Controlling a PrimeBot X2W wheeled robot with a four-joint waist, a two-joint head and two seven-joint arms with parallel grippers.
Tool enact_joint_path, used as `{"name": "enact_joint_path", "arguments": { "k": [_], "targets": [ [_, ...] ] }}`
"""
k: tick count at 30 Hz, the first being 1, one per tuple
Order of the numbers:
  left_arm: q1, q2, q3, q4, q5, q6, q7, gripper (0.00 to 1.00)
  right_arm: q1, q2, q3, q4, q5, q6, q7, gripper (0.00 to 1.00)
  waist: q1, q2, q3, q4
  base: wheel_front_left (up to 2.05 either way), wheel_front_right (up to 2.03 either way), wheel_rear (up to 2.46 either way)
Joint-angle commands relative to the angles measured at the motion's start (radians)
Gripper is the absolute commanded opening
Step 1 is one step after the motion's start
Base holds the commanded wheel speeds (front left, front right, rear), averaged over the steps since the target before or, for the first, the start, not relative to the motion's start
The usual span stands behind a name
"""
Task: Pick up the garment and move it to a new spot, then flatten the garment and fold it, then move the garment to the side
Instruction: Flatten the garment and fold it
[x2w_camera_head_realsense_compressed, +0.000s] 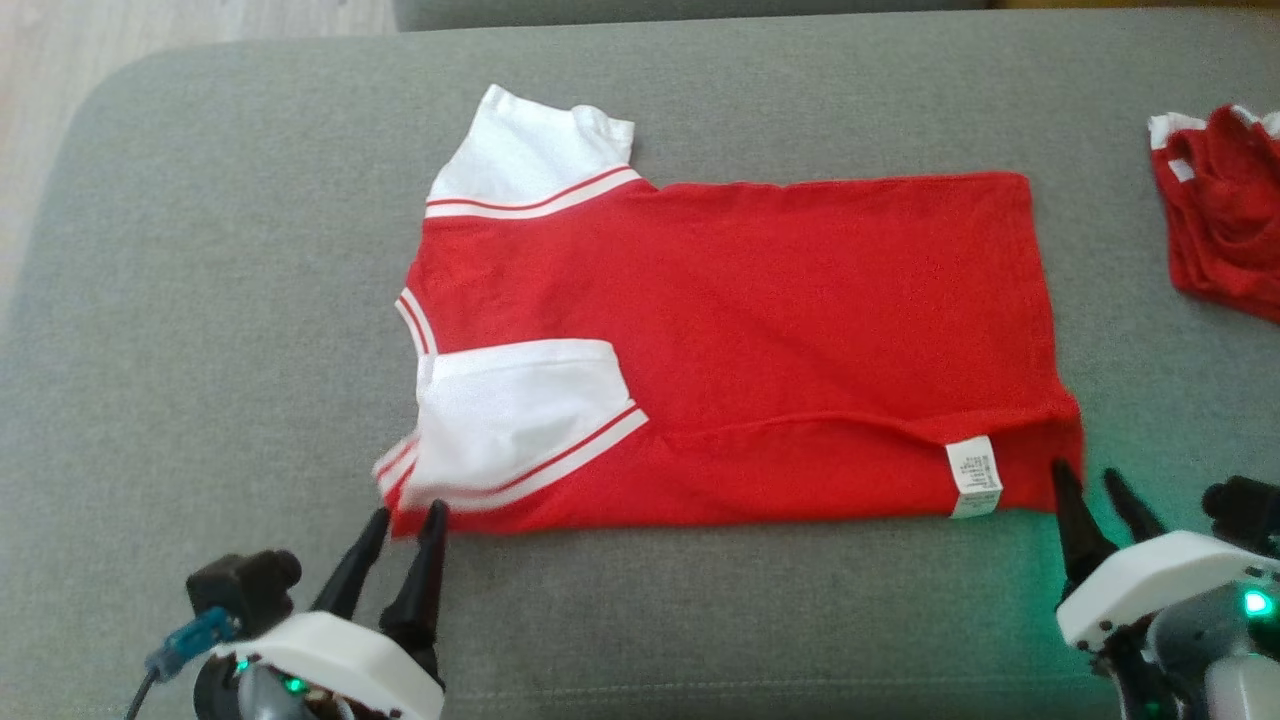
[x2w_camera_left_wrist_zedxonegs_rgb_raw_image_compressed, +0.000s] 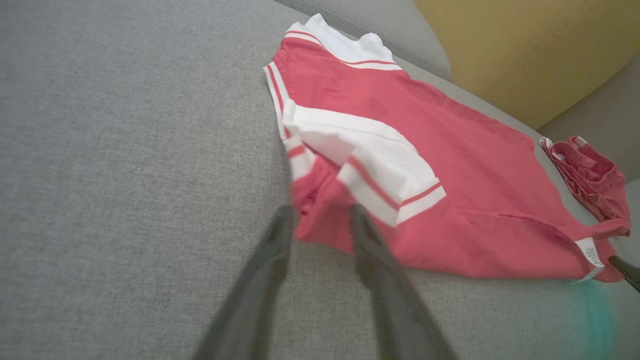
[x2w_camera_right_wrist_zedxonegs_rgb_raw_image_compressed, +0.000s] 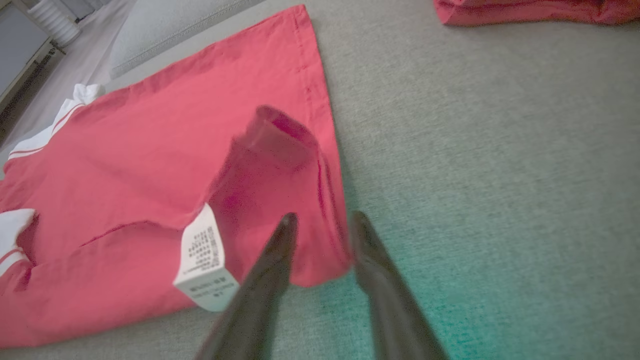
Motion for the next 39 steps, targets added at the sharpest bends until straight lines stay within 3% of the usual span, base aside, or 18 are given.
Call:
{"name": "enact_joint_path", "arguments": {
  "k": [1, 6, 11, 17, 27, 39],
  "targets": [
    [-0.044, 0.002, 0.037, -0.03, -0.002, 0.003, -0.011, 1.0, -0.015, -0.007, 0.017, -0.043, 0.001, 0.007, -0.016, 1.0, 0.0, 0.0, 0.004, -0.006, 0.0, 0.0, 0.0],
    [-0.087, 0.034, 0.056, -0.036, 0.018, 0.005, -0.024, 1.0, -0.022, -0.007, 0.002, -0.066, 0.002, 0.007, -0.076, 1.0, 0.0, 0.0, 0.022, -0.03, 0.0, 0.0, 0.0],
    [-0.239, 0.117, 0.075, -0.06, 0.055, -0.008, 0.026, 1.0, -0.072, -0.007, 0.03, -0.125, -0.003, 0.007, -0.138, 1.0, 0.0, 0.0, 0.08, -0.066, 0.0, 0.0, 0.0],
    [-0.483, 0.227, 0.067, -0.063, 0.085, -0.044, 0.187, 1.0, -0.176, -0.007, 0.101, -0.179, -0.014, 0.007, -0.16, 1.0, 0.0, 0.0, 0.199, -0.116, 0.0, 0.0, 0.0],
    [-0.909, 0.39, 0.044, 0.048, 0.05, -0.097, 0.466, 1.0, -0.368, -0.007, 0.23, -0.192, -0.01, 0.007, -0.197, 1.0, 0.0, 0.0, 0.416, -0.201, 0.0, 0.0, 0.0],
    [-1.148, 0.47, 0.018, 0.184, 0.038, -0.104, 0.64, 1.0, -0.482, -0.007, 0.296, -0.173, -0.017, 0.007, -0.232, 1.0, 0.0, 0.0, 0.513, -0.27, 0.0, 0.0, 0.0]
  ]
}}
